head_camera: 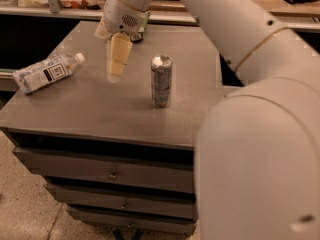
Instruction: Pick blue plastic bottle
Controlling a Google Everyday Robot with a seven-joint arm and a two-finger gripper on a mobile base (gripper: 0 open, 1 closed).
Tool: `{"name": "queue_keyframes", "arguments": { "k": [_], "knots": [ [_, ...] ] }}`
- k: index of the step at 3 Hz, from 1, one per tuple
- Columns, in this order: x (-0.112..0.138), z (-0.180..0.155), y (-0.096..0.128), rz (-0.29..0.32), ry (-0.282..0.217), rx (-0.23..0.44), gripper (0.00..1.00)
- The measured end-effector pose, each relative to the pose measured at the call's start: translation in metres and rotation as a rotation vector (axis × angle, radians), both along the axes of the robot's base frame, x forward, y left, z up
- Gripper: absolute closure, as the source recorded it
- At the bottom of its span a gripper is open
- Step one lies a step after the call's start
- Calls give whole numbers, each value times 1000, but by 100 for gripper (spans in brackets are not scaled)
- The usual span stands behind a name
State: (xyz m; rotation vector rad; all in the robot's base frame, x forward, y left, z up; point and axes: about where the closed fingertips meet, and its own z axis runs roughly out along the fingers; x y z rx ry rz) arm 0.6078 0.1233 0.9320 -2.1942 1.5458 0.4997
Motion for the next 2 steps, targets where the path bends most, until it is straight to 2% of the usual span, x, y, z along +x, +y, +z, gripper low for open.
{"name": "queue_keyframes", "arguments": {
  "k": [1,2],
  "knots": [
    [30,-16,32,75,33,-7,0],
    [49,-2,58,79,-2,35,0]
  ]
}}
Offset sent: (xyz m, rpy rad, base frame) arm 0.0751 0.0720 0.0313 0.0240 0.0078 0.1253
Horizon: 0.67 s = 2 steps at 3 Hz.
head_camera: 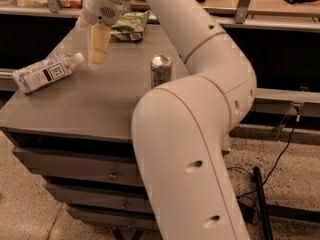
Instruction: Pick blue plastic bottle
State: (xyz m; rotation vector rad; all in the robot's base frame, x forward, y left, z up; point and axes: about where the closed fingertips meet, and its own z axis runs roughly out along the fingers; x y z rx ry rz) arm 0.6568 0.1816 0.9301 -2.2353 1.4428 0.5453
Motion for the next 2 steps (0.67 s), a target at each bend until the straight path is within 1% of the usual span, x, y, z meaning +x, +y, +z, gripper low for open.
{"name": "queue_keyframes", "arguments": {
  "k": [1,2],
  "knots": [
    [12,22,29,-39,-62,36,0],
    [17,13,38,-109,-80,-27,0]
  ]
}}
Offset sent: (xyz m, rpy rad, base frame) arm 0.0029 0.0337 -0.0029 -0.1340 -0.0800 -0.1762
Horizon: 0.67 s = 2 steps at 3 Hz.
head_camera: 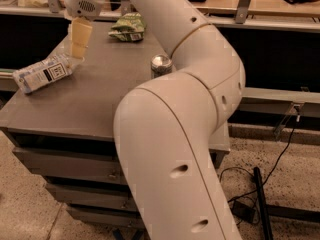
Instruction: Pick blue plastic bottle
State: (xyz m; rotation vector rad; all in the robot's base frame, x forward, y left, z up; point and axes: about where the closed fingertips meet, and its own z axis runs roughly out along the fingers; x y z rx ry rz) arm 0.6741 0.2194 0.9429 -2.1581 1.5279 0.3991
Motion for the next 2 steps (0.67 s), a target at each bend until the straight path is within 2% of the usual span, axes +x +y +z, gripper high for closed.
{"name": "queue_keyframes", "arguments": {
  "k": [1,2],
  "knots": [
    [10,-28,-3,-64,-8,-97,0],
    [26,-40,-6,-149,-39,-77,0]
  ]
}}
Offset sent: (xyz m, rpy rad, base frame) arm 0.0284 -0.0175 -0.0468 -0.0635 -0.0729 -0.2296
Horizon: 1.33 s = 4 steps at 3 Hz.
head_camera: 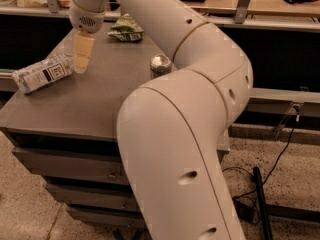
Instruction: Pick blue plastic bottle
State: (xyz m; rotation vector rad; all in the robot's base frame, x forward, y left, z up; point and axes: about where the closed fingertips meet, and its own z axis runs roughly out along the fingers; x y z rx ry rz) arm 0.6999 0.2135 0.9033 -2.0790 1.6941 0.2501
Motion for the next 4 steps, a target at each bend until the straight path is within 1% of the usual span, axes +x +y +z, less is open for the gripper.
{"name": "queue_keyframes", "arguments": {
  "k": [1,2,3,4],
  "knots": [
    [5,-8,11,-6,-10,33,0],
    [-7,-23,39,88,30,57,0],
    [-14,-38,62,169,66,72,0],
    [-19,-48,80,239,89,74,2]
  ]
}}
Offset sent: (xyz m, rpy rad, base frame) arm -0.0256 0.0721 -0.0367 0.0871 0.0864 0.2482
